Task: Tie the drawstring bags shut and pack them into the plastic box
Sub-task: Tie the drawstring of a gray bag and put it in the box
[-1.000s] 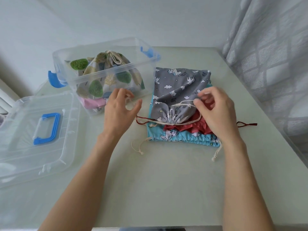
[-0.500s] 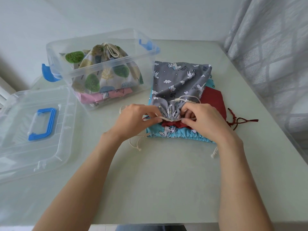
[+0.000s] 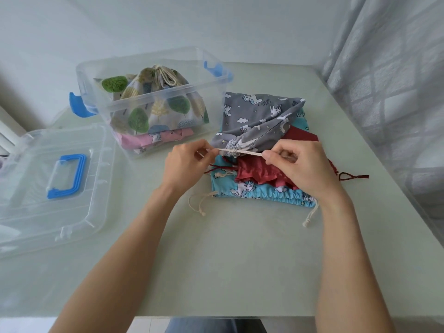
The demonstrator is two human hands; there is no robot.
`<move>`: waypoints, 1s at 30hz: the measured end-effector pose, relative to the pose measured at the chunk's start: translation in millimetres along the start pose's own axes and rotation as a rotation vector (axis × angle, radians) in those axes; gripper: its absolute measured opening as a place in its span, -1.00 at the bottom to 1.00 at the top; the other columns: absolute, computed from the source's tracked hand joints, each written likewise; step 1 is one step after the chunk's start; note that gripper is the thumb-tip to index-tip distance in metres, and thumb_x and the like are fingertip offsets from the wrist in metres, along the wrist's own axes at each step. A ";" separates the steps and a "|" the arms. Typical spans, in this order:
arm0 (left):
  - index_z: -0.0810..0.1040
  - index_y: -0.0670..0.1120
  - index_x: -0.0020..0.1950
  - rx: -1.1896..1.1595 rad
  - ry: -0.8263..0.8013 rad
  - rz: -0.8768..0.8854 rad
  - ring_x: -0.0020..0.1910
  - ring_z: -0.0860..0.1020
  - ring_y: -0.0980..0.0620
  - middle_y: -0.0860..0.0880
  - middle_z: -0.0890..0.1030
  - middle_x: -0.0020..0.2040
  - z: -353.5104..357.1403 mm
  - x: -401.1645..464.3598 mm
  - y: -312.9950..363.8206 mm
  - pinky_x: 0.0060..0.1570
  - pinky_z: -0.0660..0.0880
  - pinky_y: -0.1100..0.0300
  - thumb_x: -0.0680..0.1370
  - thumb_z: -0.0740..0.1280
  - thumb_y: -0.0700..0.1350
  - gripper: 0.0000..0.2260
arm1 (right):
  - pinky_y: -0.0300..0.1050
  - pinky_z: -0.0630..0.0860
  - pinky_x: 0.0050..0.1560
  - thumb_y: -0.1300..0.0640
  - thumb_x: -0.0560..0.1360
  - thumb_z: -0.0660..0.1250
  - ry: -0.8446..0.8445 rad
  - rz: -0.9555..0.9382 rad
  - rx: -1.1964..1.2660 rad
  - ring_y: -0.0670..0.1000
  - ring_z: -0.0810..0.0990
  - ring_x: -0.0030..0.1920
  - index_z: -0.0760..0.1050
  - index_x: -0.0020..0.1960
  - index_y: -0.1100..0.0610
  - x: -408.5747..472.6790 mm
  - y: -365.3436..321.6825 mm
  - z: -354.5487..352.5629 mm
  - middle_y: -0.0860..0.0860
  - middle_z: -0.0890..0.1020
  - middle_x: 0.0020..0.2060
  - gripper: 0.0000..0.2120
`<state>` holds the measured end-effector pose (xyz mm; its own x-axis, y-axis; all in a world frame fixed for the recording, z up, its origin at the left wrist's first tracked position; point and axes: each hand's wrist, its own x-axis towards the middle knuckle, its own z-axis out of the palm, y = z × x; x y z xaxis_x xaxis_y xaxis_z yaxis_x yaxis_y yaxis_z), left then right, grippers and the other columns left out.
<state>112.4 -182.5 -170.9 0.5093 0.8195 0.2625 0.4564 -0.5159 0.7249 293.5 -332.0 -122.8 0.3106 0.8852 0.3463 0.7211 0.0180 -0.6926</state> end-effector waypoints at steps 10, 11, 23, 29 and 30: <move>0.58 -0.08 -0.25 -0.411 -0.127 -0.027 -0.39 0.53 0.19 0.06 0.61 -0.37 -14.6 -2.9 11.4 -0.26 0.46 0.33 0.44 0.39 0.03 -0.81 | -0.15 0.04 -0.50 0.24 0.52 0.12 -0.069 0.002 0.987 -0.12 0.29 -0.50 0.59 -0.09 0.02 7.0 -21.6 14.5 0.09 0.63 0.10 -0.71; 0.58 -0.10 -0.22 -0.481 -0.182 0.000 -0.37 0.53 0.18 0.08 0.61 -0.37 -16.7 -5.1 16.3 -0.25 0.45 0.36 0.45 0.38 -0.02 -0.84 | -0.19 0.06 -0.50 0.23 0.54 0.13 -0.035 -0.002 0.963 -0.12 0.28 -0.50 0.60 -0.06 -0.02 7.1 -19.5 14.3 0.07 0.65 0.04 -0.71; 0.70 0.02 -0.20 -0.831 -0.420 0.186 -0.25 0.59 0.18 0.08 0.67 -0.26 -27.6 -13.0 32.0 -0.18 0.48 0.38 0.43 0.38 -0.26 -0.81 | -0.24 0.29 -0.26 0.23 0.60 0.13 -0.088 0.085 0.164 -0.18 0.39 -0.41 0.48 0.10 0.04 7.6 -3.4 28.0 -0.07 0.54 -0.35 -0.79; 0.58 -0.02 0.12 -0.569 -0.458 0.252 -0.16 0.62 0.10 0.13 0.64 -0.10 -20.5 -11.1 32.2 -0.02 0.55 0.24 0.42 0.41 -0.26 -0.69 | -0.06 0.43 -0.25 0.11 0.57 0.23 -0.077 0.118 0.170 -0.03 0.48 -0.41 0.32 0.11 0.08 7.2 -2.5 36.7 -0.14 0.65 -0.31 -0.85; 0.54 -0.04 0.17 -0.531 -0.453 0.281 -0.17 0.62 0.11 0.11 0.62 -0.06 -20.4 -10.2 32.1 -0.03 0.55 0.26 0.43 0.40 -0.28 -0.66 | -0.01 0.46 -0.29 0.10 0.57 0.24 -0.070 0.133 0.204 -0.01 0.48 -0.44 0.30 0.11 0.08 7.5 -3.5 37.9 -0.09 0.67 -0.29 -0.83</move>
<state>107.0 -202.3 -137.4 0.8575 0.4326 0.2784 -0.0897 -0.4071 0.9089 269.8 -307.7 -141.8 0.3457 0.9158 0.2043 0.5343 -0.0132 -0.8452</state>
